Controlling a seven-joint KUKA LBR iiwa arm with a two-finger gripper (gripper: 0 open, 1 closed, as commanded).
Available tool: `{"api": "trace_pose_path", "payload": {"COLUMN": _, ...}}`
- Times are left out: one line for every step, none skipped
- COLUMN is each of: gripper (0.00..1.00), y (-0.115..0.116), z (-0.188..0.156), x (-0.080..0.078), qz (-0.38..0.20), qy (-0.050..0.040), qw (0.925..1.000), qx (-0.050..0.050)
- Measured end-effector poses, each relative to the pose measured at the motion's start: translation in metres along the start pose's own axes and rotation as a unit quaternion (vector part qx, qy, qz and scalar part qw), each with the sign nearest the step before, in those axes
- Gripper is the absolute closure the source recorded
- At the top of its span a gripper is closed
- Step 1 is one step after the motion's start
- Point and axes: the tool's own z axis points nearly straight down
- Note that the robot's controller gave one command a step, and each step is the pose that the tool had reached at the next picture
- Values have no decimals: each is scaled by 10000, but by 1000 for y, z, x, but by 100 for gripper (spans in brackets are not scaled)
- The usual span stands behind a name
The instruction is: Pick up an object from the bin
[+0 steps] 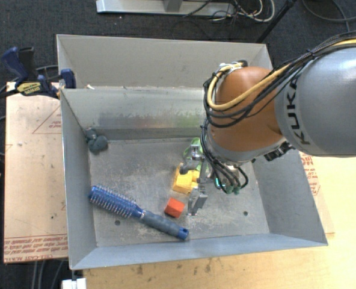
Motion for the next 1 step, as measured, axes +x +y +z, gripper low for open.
{"api": "trace_pose_path", "payload": {"gripper": 0, "y": 72, "z": 115, "x": 11, "qz": 1771, "qy": -68, "qw": 9842, "qx": -14}}
